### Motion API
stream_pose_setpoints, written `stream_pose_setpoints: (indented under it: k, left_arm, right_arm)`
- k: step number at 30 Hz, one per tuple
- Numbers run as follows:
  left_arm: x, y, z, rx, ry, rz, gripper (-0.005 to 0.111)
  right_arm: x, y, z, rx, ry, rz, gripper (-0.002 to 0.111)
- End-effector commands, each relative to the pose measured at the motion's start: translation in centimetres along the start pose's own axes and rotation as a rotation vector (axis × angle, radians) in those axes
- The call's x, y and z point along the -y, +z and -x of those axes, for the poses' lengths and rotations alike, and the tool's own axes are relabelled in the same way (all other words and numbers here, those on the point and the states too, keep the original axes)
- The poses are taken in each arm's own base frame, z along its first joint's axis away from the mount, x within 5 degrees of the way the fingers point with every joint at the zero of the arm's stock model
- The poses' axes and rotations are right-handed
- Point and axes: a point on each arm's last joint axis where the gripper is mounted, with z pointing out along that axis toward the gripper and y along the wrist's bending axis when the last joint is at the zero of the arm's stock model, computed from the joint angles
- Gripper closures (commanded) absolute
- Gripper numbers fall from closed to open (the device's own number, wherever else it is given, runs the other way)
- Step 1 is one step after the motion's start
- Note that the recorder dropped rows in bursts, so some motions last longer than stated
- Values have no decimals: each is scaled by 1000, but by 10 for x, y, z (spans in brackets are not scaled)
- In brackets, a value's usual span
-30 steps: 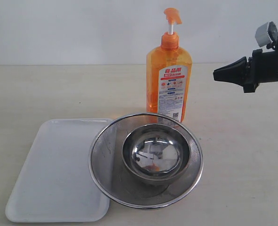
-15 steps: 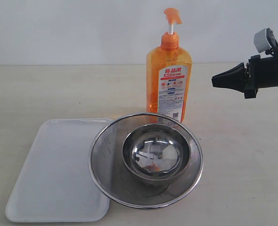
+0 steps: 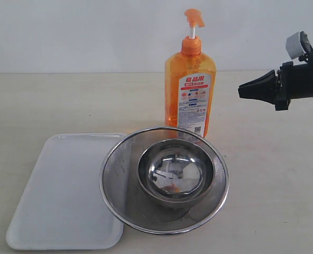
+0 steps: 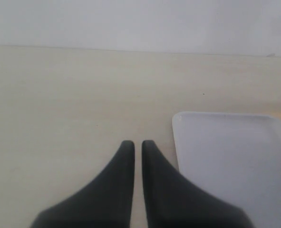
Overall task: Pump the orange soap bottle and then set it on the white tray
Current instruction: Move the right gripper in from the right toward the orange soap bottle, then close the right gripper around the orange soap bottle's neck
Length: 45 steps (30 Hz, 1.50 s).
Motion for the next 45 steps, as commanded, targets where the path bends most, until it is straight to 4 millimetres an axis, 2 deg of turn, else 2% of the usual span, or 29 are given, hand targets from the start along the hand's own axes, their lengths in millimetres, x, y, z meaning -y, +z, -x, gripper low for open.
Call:
stream_pose_setpoints:
  k: [1,5,7,20,27,36,45]
  left_arm:
    - [0,0,0,5,3,-5,102]
    - [0,0,0,5,3,-5,102]
    - [0,0,0,5,3,-5,102]
    - [0,0,0,5,3,-5,102]
    - [0,0,0,5,3,-5,102]
    - [0,0,0,5,3,-5,102]
    - [0,0,0,5,3,-5,102]
  right_arm:
    - [1,-1,5,31,-4,-6,74]
    - [4,-1,9,85,40,-38,23]
    - [5,-1,11,104,61,-48,3]
    - [6,-1,12,112,106,-50,3]
    - [4,1,13,109,23,-48,3]
    - [-20,49,26,15,-78,93,3]
    - [-22,69,54,20,-179,96,3]
